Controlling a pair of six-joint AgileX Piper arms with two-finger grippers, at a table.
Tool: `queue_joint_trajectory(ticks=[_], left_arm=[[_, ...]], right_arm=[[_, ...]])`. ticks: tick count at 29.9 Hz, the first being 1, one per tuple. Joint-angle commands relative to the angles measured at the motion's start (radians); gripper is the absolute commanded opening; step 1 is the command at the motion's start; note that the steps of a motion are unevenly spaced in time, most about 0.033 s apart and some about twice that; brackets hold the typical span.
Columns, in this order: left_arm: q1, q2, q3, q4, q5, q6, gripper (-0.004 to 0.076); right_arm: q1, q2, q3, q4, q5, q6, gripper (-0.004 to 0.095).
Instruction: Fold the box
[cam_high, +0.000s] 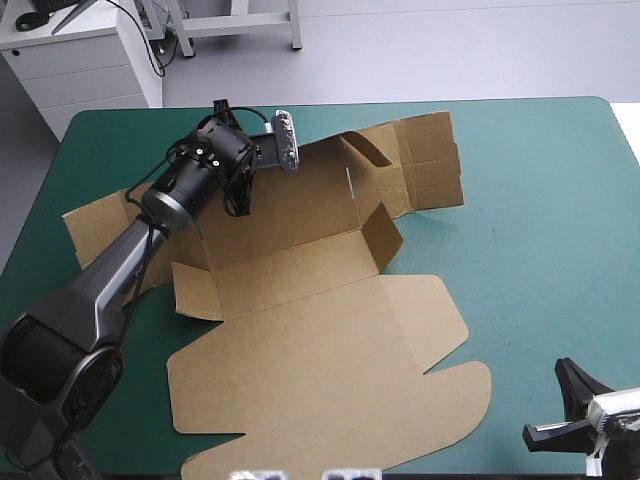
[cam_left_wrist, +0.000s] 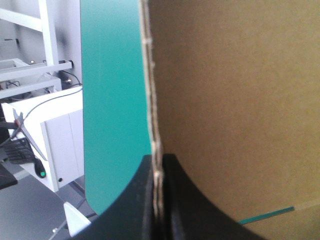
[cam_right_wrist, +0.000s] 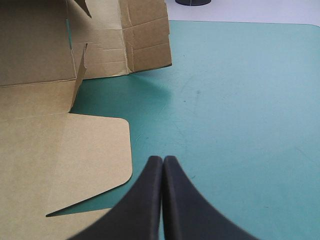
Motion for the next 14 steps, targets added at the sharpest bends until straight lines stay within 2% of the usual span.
queue_joint_trajectory(ticks=[1,5,14], left_arm=[[-0.056,-0.049,-0.034,0.063,-0.048,0.006,-0.0008],[-0.129,-0.049,-0.021,0.153,-0.065,-0.039,-0.0008],[-0.283,-0.051,0.146,0.579,-0.204,-0.364,-0.0008]], right_arm=[[0.0,-0.018,-0.025,-0.001,-0.079,-0.006,-0.0019],[0.0,-0.018,-0.025,-0.001,-0.079,-0.006,-0.0019],[0.0,-0.018,-0.025,-0.001,-0.079,-0.006,-0.0019]])
